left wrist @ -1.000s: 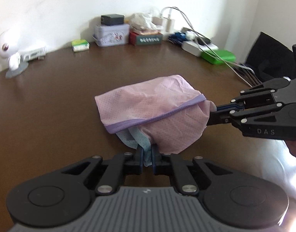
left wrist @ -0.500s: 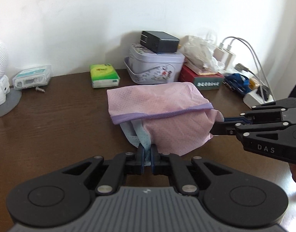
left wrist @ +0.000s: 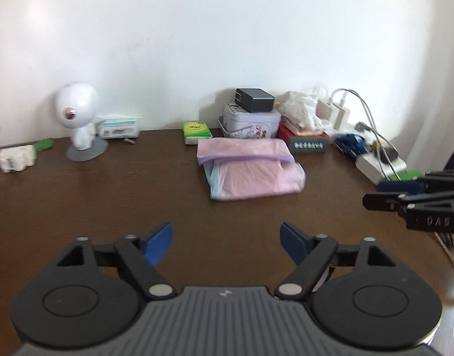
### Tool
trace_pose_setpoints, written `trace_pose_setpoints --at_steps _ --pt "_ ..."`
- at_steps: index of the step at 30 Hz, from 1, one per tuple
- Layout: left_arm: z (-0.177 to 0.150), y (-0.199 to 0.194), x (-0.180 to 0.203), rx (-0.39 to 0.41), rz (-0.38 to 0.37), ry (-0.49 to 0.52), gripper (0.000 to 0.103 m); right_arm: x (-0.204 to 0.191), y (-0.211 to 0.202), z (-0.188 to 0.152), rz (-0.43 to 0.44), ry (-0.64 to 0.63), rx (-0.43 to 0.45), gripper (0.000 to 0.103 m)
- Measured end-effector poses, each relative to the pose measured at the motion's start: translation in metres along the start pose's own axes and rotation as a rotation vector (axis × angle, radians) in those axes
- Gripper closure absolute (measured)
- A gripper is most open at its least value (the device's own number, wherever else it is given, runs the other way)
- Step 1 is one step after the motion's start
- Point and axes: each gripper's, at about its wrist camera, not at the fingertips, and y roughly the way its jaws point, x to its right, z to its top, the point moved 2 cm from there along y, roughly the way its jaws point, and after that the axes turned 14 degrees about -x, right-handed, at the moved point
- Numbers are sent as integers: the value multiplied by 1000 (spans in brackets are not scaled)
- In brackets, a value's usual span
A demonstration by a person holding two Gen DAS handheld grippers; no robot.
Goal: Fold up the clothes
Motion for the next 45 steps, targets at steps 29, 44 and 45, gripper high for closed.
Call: trace_pose_setpoints --at_steps 29,44,45 --pt "-234 -76 84 -22 181 -5 0 -92 -79 -249 -161 193 -11 1" --pt "-234 -73 81 -30 179 -112 0 -102 -80 -255 -170 192 2 0" --pt "-235 -73 82 -28 183 -115 0 -103 -80 -255 -165 188 2 0"
